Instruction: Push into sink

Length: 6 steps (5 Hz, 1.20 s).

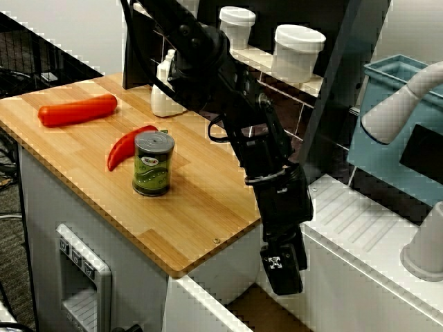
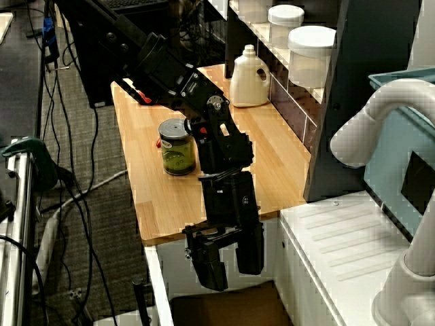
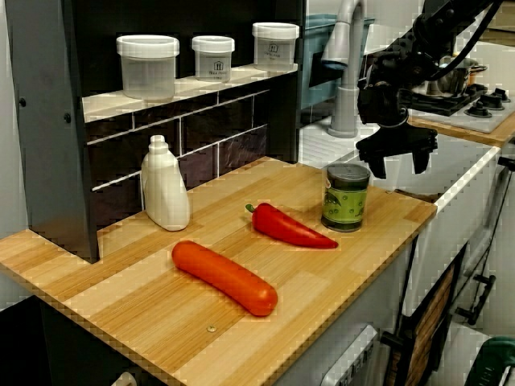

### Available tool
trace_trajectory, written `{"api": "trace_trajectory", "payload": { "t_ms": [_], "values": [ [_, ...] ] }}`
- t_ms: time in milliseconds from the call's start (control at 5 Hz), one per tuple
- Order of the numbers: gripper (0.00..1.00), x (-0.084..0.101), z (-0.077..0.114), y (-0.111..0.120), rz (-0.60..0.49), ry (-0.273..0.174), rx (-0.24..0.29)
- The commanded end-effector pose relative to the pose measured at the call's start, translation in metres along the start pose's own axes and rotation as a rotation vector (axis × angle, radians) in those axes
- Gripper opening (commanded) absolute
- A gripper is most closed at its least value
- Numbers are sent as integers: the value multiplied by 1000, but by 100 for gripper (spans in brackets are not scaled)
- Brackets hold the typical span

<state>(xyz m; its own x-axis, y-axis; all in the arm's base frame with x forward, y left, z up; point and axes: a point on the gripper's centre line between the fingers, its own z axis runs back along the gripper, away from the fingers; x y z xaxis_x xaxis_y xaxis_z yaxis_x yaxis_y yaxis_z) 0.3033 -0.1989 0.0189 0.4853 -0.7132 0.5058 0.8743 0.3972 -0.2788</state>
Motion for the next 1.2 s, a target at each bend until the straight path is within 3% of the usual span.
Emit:
{"api": "trace_trajectory", "payload": {
  "t_ms": [0,600,800,1000],
  "values": [
    [100,0,0,0,0,0,0],
    [100,11,34,-37,-24,-37,-18],
    [100,7,54,-44,-56,-63,49],
    [100,-6,76,-42,-101,-66,53]
  ]
}}
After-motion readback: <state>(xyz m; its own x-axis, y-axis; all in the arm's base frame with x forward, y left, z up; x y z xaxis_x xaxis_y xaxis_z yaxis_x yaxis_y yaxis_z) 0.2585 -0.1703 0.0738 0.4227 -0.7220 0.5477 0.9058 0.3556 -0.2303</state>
